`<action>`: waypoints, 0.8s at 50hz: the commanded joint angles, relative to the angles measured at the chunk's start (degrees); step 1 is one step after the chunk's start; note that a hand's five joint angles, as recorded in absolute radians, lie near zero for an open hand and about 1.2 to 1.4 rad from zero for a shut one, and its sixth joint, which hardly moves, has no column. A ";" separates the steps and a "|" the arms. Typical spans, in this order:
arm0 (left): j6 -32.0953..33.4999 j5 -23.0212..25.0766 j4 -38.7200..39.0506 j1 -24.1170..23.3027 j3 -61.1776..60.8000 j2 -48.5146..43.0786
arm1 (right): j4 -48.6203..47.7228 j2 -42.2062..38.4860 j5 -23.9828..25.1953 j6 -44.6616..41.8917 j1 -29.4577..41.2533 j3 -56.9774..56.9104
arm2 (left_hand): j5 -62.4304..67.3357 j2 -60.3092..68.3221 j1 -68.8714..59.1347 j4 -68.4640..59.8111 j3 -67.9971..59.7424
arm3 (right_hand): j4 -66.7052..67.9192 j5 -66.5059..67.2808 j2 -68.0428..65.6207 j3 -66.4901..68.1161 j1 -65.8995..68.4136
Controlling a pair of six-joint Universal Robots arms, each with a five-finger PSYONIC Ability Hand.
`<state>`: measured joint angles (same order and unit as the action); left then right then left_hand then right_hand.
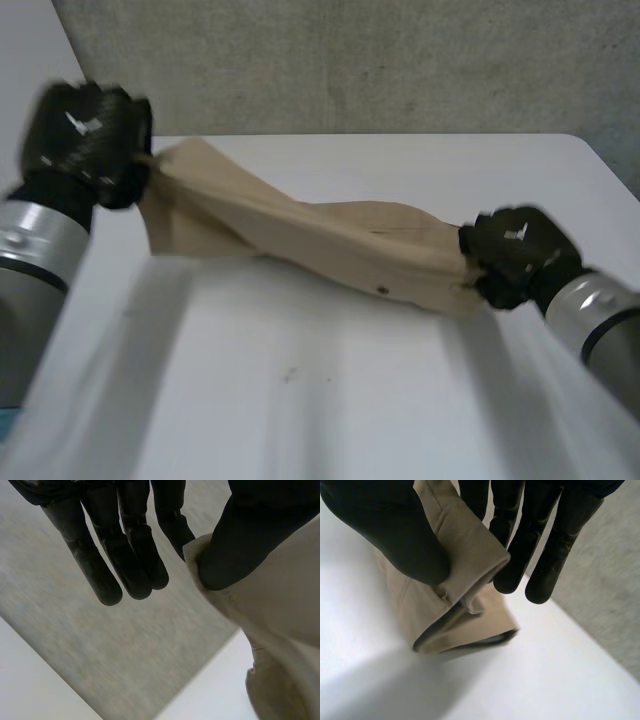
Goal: Fold the shorts.
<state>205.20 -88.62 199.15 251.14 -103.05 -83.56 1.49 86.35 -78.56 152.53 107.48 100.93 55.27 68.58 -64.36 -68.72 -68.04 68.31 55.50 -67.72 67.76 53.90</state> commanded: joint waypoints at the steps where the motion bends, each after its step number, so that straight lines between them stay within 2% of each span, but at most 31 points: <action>1: -5.76 5.21 -12.10 2.34 6.54 9.29 | 13.34 4.43 2.70 -4.78 -1.31 -17.66 | 14.73 11.42 -15.64 -11.28 -11.96 | 11.69 14.50 -12.28 12.24 26.10; 5: -12.43 6.00 -18.42 2.51 14.26 11.49 | 15.55 4.61 2.62 -4.35 -0.96 -26.36 | 14.73 11.42 -15.64 -11.28 -11.96 | 11.69 14.50 -12.28 12.24 26.10; 9: -15.61 6.09 -22.39 2.68 21.38 11.58 | 15.91 4.96 2.27 -1.37 -1.13 -33.49 | 14.73 11.42 -15.64 -11.28 -11.96 | 11.69 14.50 -12.28 12.24 26.10; 17: -16.41 5.56 -24.33 3.65 31.68 10.71 | 15.47 10.49 3.23 6.29 -1.92 -40.19 | 14.73 11.42 -15.64 -11.28 -11.96 | 11.69 14.50 -12.28 12.24 26.10; 23: -16.41 5.74 -24.33 3.83 29.23 9.92 | 15.47 9.37 3.41 6.38 -1.92 -37.83 | 14.73 11.42 -15.64 -11.28 -11.96 | 11.69 14.50 -12.28 12.24 26.10; 31: -16.41 5.83 -23.89 4.09 22.11 0.52 | 15.47 0.06 3.41 4.45 -1.40 -31.67 | 14.73 11.42 -15.64 -11.28 -11.96 | 11.69 14.50 -12.28 12.24 26.10; 40: -16.32 5.65 -21.88 3.39 23.15 -19.94 | 14.25 -14.87 2.36 -0.39 -0.26 -31.14 | 14.73 11.42 -15.64 -11.28 -11.96 | 11.69 14.50 -12.28 12.24 26.10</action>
<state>188.84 -82.91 175.43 254.81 -81.97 -91.53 16.87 79.63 -75.72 154.46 106.58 70.50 55.27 68.72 -64.36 -68.74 -68.27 68.48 56.62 -67.85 67.99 55.02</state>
